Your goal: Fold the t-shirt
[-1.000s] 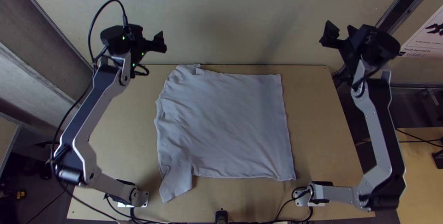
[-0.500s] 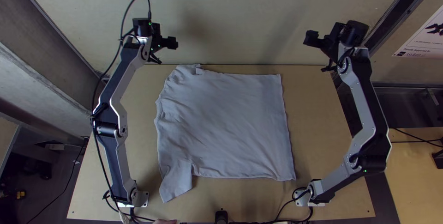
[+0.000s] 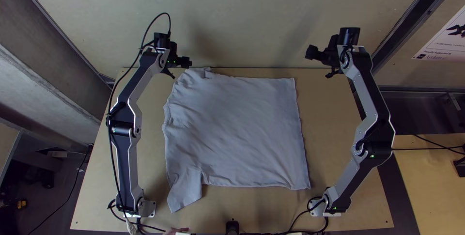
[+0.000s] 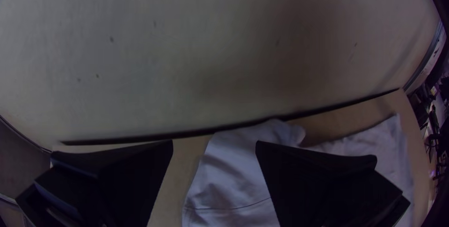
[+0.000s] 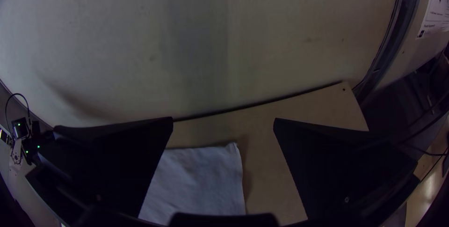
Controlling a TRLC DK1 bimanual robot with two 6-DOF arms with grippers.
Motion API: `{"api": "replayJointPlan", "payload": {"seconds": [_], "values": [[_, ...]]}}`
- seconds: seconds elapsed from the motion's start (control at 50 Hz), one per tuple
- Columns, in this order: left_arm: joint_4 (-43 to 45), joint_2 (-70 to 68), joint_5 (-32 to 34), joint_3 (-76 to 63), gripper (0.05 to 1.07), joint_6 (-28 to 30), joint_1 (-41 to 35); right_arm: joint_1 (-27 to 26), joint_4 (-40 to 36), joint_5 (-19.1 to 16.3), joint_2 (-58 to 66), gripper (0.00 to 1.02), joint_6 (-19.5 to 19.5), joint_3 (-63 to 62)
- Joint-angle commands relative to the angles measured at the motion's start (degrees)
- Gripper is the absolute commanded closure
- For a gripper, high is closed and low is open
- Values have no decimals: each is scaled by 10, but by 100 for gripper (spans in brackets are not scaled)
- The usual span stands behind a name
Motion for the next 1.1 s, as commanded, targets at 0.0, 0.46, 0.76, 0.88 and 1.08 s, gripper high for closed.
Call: {"api": "replayJointPlan", "payload": {"seconds": [0.0, 0.46, 0.76, 0.88, 1.08], "values": [[-17, 25, -8, 17, 22, -4, 3, 4, -12, -5, 12, 4, 14, 18], [-15, 87, -34, 17, 32, -4, 7, -7, -47, -5, 19, 4, 18, 11], [18, 128, -49, 24, 32, -2, 9, -5, -74, -8, 20, 4, 31, 10], [23, 141, -50, 24, 38, -5, 8, -4, -74, -8, 26, 4, 38, 5], [26, 149, -49, 22, 93, -11, 6, -3, -76, -7, 55, 4, 41, 16]]}}
